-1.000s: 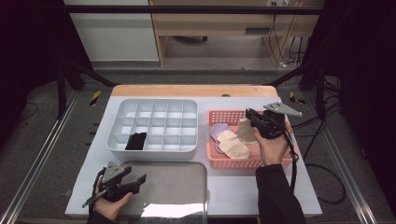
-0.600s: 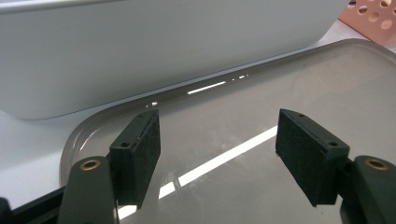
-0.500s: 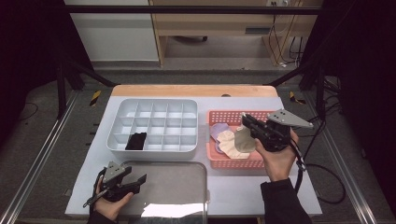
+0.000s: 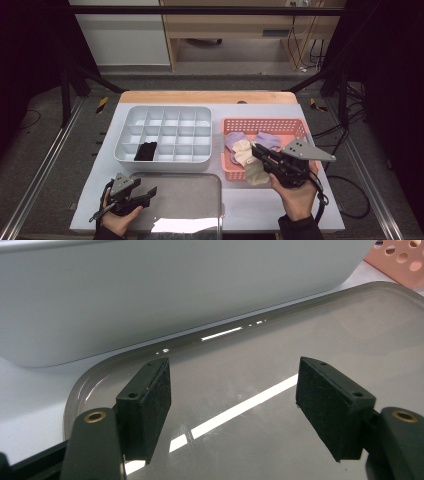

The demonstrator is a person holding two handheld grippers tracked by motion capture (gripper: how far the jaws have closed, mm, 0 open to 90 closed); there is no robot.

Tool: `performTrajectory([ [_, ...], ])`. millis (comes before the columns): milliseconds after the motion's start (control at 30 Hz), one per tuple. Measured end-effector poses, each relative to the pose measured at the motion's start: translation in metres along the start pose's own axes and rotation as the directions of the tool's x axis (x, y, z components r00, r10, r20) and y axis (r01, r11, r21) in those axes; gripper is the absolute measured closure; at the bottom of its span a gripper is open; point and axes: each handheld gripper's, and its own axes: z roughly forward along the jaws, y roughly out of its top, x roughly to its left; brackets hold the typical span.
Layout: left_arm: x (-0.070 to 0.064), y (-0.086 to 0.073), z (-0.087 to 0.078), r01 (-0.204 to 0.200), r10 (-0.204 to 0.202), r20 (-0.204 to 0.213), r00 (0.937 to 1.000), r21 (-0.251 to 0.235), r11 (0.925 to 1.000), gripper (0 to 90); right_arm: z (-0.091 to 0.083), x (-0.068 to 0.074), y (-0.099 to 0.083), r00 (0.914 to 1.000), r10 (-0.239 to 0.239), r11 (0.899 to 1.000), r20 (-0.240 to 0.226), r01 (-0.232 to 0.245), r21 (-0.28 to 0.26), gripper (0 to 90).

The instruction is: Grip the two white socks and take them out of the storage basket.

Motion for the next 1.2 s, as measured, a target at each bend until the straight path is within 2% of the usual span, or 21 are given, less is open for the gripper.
performTrajectory([
  [200, 0.0, 0.0, 0.0, 0.001, -0.001, -0.002, 1.0, -0.002, 1.0, 29.2, 0.002, 0.012, -0.025, 0.9983, 0.007, 0.999, -0.058, -0.004, 0.039, 83.6],
  [367, 0.0, 0.0, 0.0, 0.002, -0.002, -0.005, 1.0, -0.001, 1.0, 29.1, 0.007, 0.017, -0.046, 0.9973, 0.009, 0.996, -0.073, -0.002, 0.091, 83.4],
  [600, 0.0, 0.0, 0.0, 0.005, -0.005, -0.008, 1.0, -0.001, 1.0, 28.6, 0.015, 0.02, -0.076, 0.9952, 0.036, 0.987, -0.09, -0.022, 0.159, 83.4],
  [733, 0.0, 0.0, 0.0, 0.011, -0.011, -0.008, 0.9999, -0.003, 0.9999, 28.4, 0.024, 0.021, -0.097, 0.994, 0.057, 0.975, -0.093, -0.035, 0.22, 83.3],
  [933, 0.0, -0.001, 0.001, 0.01, -0.01, -0.009, 0.9999, -0.003, 0.9999, 28.4, 0.038, 0.019, -0.119, 0.9954, 0.058, 0.958, -0.077, -0.034, 0.286, 82.6],
  [1067, 0.0, -0.001, 0.001, 0.008, -0.008, -0.006, 0.9999, 0.0, 1.0, 28.3, 0.046, 0.016, -0.131, 0.9952, 0.076, 0.945, -0.061, -0.052, 0.324, 82.0],
  [1200, 0.001, -0.001, 0.0, 0.013, -0.013, -0.005, 0.9999, -0.006, 0.9999, 28.4, 0.055, 0.018, -0.138, 0.9967, 0.06, 0.937, -0.055, -0.037, 0.347, 80.3],
])
